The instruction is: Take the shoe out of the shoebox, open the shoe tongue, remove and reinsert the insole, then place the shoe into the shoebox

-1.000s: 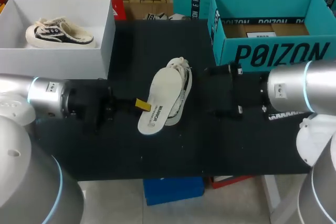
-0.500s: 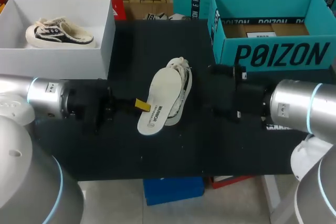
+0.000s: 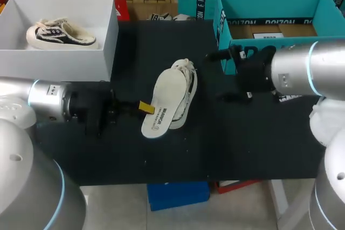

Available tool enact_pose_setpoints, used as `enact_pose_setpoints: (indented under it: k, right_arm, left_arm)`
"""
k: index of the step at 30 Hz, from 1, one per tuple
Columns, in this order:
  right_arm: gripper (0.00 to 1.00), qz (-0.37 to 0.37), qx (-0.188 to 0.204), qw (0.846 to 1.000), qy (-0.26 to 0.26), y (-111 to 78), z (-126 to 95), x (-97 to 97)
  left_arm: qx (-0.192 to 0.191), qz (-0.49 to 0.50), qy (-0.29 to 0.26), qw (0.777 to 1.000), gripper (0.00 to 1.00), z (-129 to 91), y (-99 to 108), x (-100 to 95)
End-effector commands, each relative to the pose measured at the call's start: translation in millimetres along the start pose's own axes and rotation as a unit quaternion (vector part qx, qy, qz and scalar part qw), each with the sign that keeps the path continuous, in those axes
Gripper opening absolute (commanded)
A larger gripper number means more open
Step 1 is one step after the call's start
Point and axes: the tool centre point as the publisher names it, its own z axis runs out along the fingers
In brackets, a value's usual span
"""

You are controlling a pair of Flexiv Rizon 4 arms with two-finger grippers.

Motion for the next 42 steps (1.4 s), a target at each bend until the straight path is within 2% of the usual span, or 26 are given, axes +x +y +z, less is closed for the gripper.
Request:
enact_pose_setpoints:
  k: [1, 8, 9, 11, 12, 15, 17, 19, 23, 24, 29, 33, 42]
  right_arm:
    - [1.00, -0.011, 0.491, 0.866, -0.093, 4.8, -34, 3.9]
    - [1.00, -0.024, 0.492, 0.863, -0.108, 4.8, -34, 3.9]
    - [1.00, -0.033, 0.490, 0.860, -0.142, 4.0, -34, 6.9]
    - [1.00, -0.035, 0.464, 0.848, -0.254, 1.9, -30, 10.8]
    - [1.00, -0.041, 0.454, 0.842, -0.288, 0.6, -28, 12.4]
    - [1.00, -0.048, 0.434, 0.818, -0.374, 0.8, -25, 13.6]
    - [1.00, -0.050, 0.436, 0.800, -0.409, 1.3, -22, 11.0]
    - [1.00, -0.049, 0.421, 0.776, -0.466, 0.6, -19, 8.4]
    - [1.00, -0.036, 0.428, 0.725, -0.538, -0.7, -17, 5.7]
    - [1.00, -0.033, 0.429, 0.719, -0.546, -1.0, -16, 5.2]
    - [1.00, -0.028, 0.408, 0.710, -0.574, -3.0, -14, 0.3]
    - [1.00, -0.041, 0.396, 0.713, -0.578, -6.8, -14, -3.8]
    - [1.00, -0.041, 0.396, 0.713, -0.578, -6.8, -14, -3.8]
  left_arm:
    - [-0.005, 0.000, 0.001, 1.000, 0.00, 1, -1, 0.3]
    - [-0.004, -0.003, 0.003, 1.000, 0.00, 3, -1, 1.4]
    - [-0.004, -0.003, 0.003, 1.000, 0.00, 3, -1, 0.9]
    - [-0.003, -0.002, 0.003, 1.000, 0.00, 3, 0, 0.4]
    - [-0.004, -0.002, 0.003, 1.000, 0.00, 3, 0, 0.3]
    - [-0.005, -0.002, 0.003, 1.000, 0.00, 2, 0, 0.9]
    - [-0.006, -0.002, 0.003, 1.000, 0.00, 2, 0, 1.6]
    - [-0.006, -0.003, 0.004, 1.000, 0.00, 2, 0, 1.9]
    - [-0.007, -0.003, 0.005, 1.000, 0.00, 1, 0, 2.3]
    - [-0.007, -0.003, 0.005, 1.000, 0.00, 1, 0, 2.4]
    - [-0.008, -0.002, 0.005, 1.000, 0.00, 1, 1, 2.6]
    - [-0.009, -0.003, 0.006, 1.000, 0.00, 1, 1, 3.4]
    - [-0.007, -0.004, 0.010, 1.000, 0.00, 3, 2, 4.8]
